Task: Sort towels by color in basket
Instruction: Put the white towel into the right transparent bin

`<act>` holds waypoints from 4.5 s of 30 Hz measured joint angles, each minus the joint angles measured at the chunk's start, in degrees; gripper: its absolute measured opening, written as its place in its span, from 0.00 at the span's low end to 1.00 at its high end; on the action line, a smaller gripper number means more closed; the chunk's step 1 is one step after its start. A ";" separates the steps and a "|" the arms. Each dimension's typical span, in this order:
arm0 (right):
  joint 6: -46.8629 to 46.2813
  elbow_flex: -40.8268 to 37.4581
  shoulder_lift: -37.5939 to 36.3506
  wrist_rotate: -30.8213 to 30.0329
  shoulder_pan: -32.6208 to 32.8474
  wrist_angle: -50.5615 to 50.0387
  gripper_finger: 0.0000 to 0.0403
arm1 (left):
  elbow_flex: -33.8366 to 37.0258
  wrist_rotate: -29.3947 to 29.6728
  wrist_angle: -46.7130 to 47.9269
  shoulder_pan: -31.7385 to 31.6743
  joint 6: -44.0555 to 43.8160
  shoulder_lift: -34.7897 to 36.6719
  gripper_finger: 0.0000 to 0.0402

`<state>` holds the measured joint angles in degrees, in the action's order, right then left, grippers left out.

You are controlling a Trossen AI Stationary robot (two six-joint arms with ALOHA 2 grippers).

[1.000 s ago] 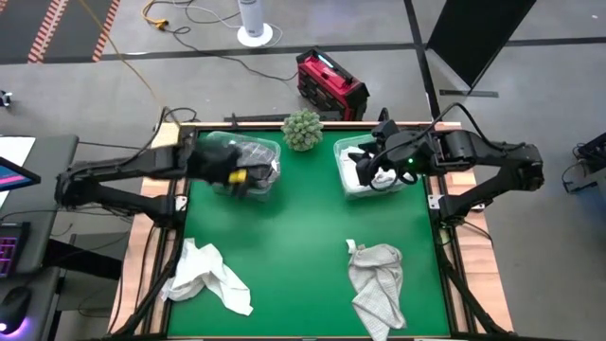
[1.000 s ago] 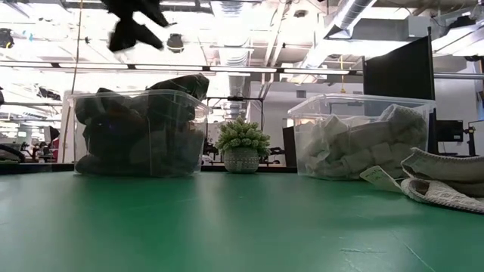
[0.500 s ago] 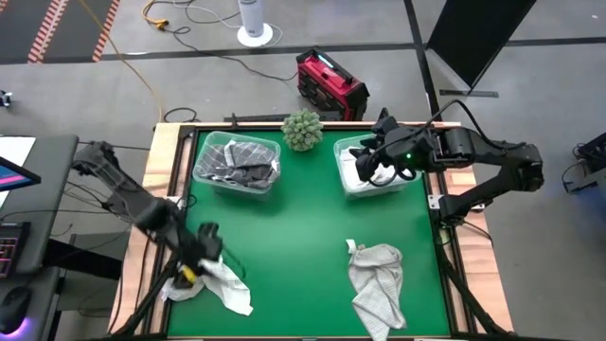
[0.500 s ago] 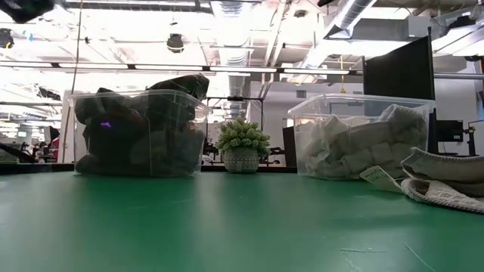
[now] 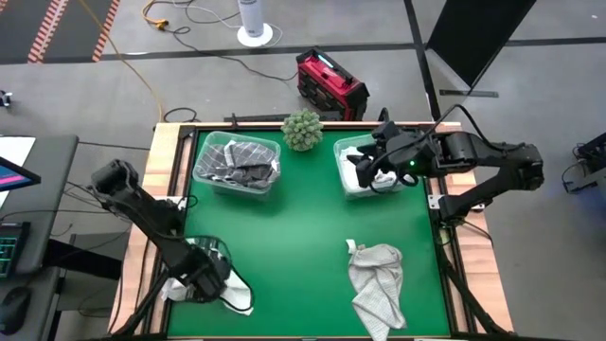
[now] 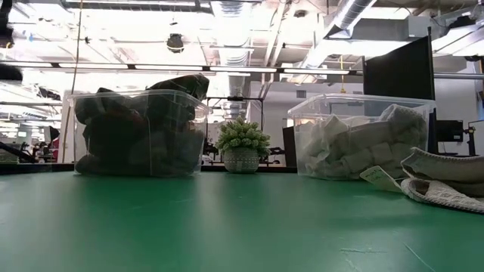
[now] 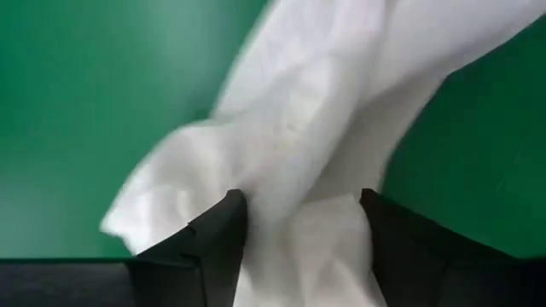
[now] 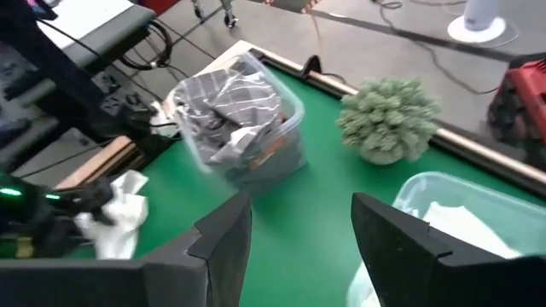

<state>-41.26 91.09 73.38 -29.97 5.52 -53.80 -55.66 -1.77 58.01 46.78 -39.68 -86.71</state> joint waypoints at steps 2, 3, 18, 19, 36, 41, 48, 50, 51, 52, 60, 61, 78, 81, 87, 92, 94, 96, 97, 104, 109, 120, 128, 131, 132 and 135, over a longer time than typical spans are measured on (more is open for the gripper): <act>-1.25 0.00 0.00 0.01 1.19 0.02 0.56 | 1.62 -0.93 -0.31 0.13 -0.04 -2.80 0.56; -1.79 0.00 0.00 0.01 1.81 0.04 0.56 | 2.20 -0.95 0.05 0.16 0.05 -4.01 0.57; -4.86 0.00 0.02 -1.66 6.83 6.54 0.56 | 6.93 0.25 -5.08 -1.45 -1.52 -1.28 0.04; -4.85 0.00 0.02 -1.69 6.70 6.72 0.56 | 6.93 2.06 -5.15 -1.84 -2.35 -0.14 0.03; 17.13 0.85 14.77 14.46 4.86 31.02 0.57 | 6.91 24.30 -22.78 -15.80 12.70 31.33 0.01; 17.41 2.70 18.90 16.38 4.42 29.94 0.60 | 6.91 23.07 -28.01 -20.31 14.08 34.29 0.01; 24.10 2.78 22.54 18.38 4.68 36.14 0.70 | 6.85 15.63 -36.86 -25.88 16.03 32.44 0.00; 24.68 2.78 22.67 18.40 4.52 36.10 0.73 | 6.85 13.02 -39.24 -27.55 14.98 31.10 0.00; 24.73 2.78 22.83 18.40 4.30 36.21 0.74 | 6.85 12.35 -40.52 -28.34 14.25 30.69 0.00; 24.74 2.82 23.17 18.40 4.05 36.62 0.76 | 6.85 12.23 -41.83 -29.05 13.81 30.34 0.00; 24.83 2.80 25.14 20.06 3.29 36.37 0.84 | 5.25 11.44 -45.79 -34.17 18.27 28.34 0.00; 24.81 2.82 25.64 20.08 2.99 37.56 0.84 | 4.46 11.47 -45.87 -34.83 19.19 27.93 0.00; 25.14 2.82 29.01 22.37 -0.45 39.32 0.77 | -3.19 11.82 -59.97 -40.15 28.40 19.81 0.01; 25.11 2.82 28.87 22.35 -0.52 39.45 0.65 | -3.19 12.25 -60.47 -40.96 27.87 19.97 0.01; 24.76 2.82 28.89 22.39 -0.55 38.45 0.16 | -3.19 12.73 -58.78 -42.40 23.76 21.87 0.01; 25.05 2.93 28.45 22.64 -1.48 35.33 0.13 | -4.57 12.88 -53.74 -44.26 20.30 23.05 0.11; 25.28 2.52 26.69 22.66 -2.12 29.10 0.12 | -6.14 15.60 -47.85 -45.68 19.80 23.62 0.20; 25.86 2.69 25.09 22.79 -2.83 26.71 0.12 | -8.72 17.03 -44.75 -46.87 19.67 23.95 0.29; 25.91 2.83 24.00 22.78 -3.14 24.45 0.12 | -9.65 17.69 -42.88 -47.37 19.69 24.06 0.33; 23.87 2.71 15.08 10.24 -7.58 5.16 0.12 | -14.47 23.05 -39.57 -51.10 18.54 25.11 0.52; 17.60 2.78 9.92 0.33 -12.28 -9.62 0.12 | -15.20 22.90 -38.77 -52.55 15.70 26.22 0.53; 11.76 -11.00 5.50 -4.78 -18.35 -15.68 0.12 | -15.14 23.09 -28.38 -53.06 10.29 29.91 0.59; 16.09 -34.12 4.68 -6.65 -14.97 14.12 0.14 | -15.14 24.50 -25.67 -53.04 11.31 32.50 0.61; 14.28 -39.06 4.66 1.65 -15.94 19.46 0.16 | -15.14 25.15 -25.13 -53.05 11.33 33.25 0.61; 12.57 -40.27 4.66 3.59 -16.61 19.77 0.16 | -15.14 25.28 -25.14 -53.05 11.34 33.48 0.61; 8.38 -42.11 4.35 7.82 -19.16 18.66 0.13 | -15.14 25.39 -25.17 -53.06 11.30 33.58 0.61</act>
<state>-32.88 48.98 77.73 -22.15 -13.64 -35.14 -70.81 23.62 32.83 -6.28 -28.38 -53.12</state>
